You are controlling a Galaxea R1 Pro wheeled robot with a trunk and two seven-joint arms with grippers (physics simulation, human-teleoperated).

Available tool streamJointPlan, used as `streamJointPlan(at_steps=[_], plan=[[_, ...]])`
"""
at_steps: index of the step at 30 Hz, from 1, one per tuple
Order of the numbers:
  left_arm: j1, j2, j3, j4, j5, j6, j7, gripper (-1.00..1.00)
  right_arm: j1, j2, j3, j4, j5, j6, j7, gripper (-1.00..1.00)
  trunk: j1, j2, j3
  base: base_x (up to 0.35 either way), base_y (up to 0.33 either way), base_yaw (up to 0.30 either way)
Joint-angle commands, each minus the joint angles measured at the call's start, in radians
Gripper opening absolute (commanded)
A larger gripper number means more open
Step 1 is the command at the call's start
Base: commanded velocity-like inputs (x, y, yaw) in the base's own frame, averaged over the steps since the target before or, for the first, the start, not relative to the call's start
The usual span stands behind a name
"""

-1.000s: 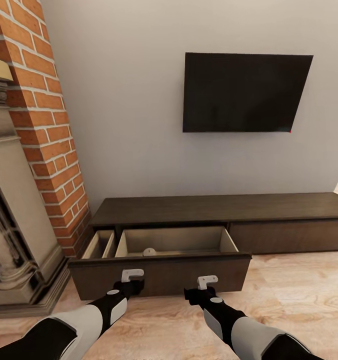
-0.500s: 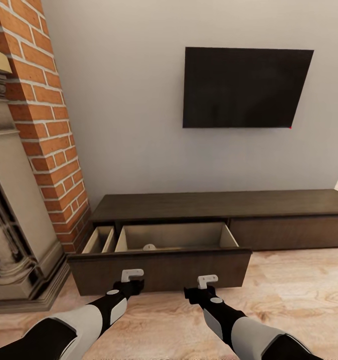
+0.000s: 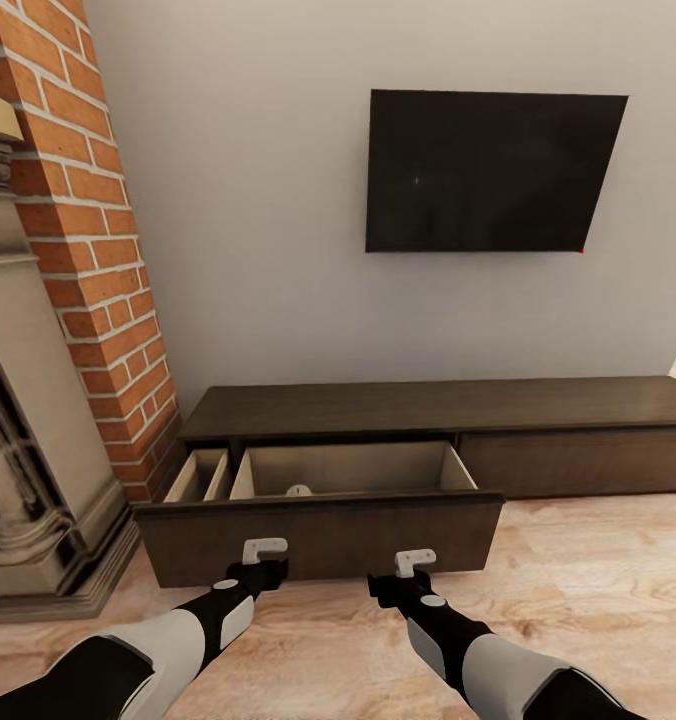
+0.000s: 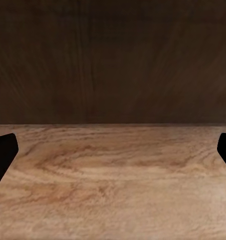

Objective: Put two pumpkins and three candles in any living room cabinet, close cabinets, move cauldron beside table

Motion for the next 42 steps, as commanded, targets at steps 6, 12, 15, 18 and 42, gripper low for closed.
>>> streamJointPlan(at_steps=[6, 12, 15, 18, 42], plan=[[-0.001, -0.001, -0.008, 0.003, 0.006, -0.006, 0.002, 1.0, -0.001, 0.0, 0.009, 0.001, -0.009, -0.003, -0.004, 1.0, 0.0, 0.0, -0.001, 0.194, 0.043, 0.0], [-0.001, -0.001, -0.007, 0.003, 0.006, -0.006, 0.002, 1.0, -0.001, 0.0, 0.008, 0.001, -0.009, -0.003, -0.004, 1.0, 0.0, 0.0, -0.001, 0.284, 0.025, 0.0], [-0.001, -0.001, -0.007, 0.003, 0.006, -0.006, 0.002, 1.0, -0.001, 0.0, 0.009, 0.001, -0.009, -0.003, -0.004, 1.0, 0.0, 0.0, -0.001, 0.084, 0.003, 0.0], [-0.001, -0.001, -0.007, 0.003, 0.006, -0.006, 0.002, 1.0, -0.001, 0.0, 0.009, 0.001, -0.009, -0.003, -0.004, 1.0, 0.0, 0.0, -0.001, 0.031, 0.001, 0.0], [0.0, 0.001, -0.008, 0.003, 0.075, -0.006, 0.001, 1.0, -0.001, 0.0, 0.009, 0.001, -0.009, -0.003, -0.004, 1.0, 0.03, -0.056, -0.026, 0.0, 0.0, 0.0]])
